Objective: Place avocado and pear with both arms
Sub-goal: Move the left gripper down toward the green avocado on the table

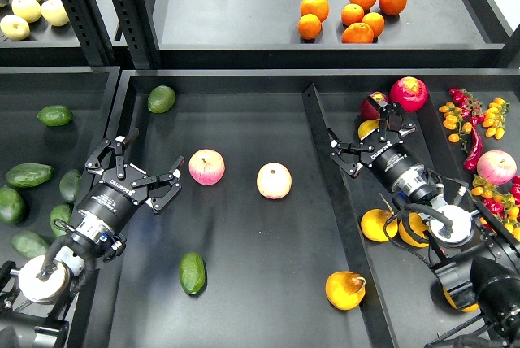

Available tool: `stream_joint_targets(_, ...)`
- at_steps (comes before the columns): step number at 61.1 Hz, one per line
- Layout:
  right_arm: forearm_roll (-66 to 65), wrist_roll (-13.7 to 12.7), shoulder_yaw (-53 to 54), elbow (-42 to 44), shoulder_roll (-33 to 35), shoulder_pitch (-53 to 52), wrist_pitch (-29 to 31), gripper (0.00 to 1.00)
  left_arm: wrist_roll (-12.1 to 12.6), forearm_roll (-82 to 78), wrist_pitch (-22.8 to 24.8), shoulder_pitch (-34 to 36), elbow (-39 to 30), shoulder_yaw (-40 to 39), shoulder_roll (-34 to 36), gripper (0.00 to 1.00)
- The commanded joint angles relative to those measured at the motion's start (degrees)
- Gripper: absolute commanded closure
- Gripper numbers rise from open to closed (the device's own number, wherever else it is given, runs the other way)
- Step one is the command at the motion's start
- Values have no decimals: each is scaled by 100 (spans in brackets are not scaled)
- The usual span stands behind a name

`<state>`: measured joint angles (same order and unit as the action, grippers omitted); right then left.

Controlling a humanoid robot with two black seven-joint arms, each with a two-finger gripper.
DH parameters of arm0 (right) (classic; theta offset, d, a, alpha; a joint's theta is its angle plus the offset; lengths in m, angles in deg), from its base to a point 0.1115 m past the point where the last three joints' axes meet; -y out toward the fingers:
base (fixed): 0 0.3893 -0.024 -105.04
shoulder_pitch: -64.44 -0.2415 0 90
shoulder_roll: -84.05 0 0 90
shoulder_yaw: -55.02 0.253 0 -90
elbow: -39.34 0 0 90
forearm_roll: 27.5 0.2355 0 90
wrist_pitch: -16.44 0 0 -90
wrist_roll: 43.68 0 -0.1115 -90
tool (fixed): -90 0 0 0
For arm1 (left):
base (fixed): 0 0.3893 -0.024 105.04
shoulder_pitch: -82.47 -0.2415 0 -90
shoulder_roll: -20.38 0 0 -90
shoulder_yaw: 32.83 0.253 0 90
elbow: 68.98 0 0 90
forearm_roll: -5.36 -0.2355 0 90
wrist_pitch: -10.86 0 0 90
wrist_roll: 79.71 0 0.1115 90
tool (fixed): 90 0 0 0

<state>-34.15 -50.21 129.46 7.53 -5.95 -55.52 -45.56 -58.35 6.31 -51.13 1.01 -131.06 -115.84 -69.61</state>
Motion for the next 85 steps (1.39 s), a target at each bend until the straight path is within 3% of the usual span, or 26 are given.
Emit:
stream_joint_targets(1,6,-6,0,8,0,8,0,0,18,-7,-1,-1,2,-23,0,0)
stream_joint_targets(32,-3,-6,0,-45,0,8,0,0,132,-7,-1,157,-77,-49,0,0)
stream_joint_targets(35,-3,-6,0,-45,0,8,0,0,272,-7,-1,288,-77,-49,0,0)
stream_joint_targets(39,-3,-6,0,-45,0,17,0,0,664,2,-1,490,-59,4,0,0)
stream_joint_targets(46,-3,-6,0,-45,0,35,0,0,664,2,-1,842,46,127,360,0)
stream_joint_targets(50,-3,-6,0,-45,0,43,0,0,664,2,-1,974,169,355,676,0)
stream_joint_targets(52,-3,-6,-9,-45,0,52,0,0,664,-68,-1,1132,336,907,1237,0)
stream_joint_targets(63,-3,-6,-9,-45,0,52,0,0,664,-86,-1,1852,609,2489,2530,0)
stream_joint_targets(73,-12,-6,-9,-62,0,52,0,0,664,-305,-1,2573,732,3615,2865,0)
stream_joint_targets(85,-12,-14,-9,-62,0,87,0,0,664,-1158,-1,3004,732,4231,2997,0)
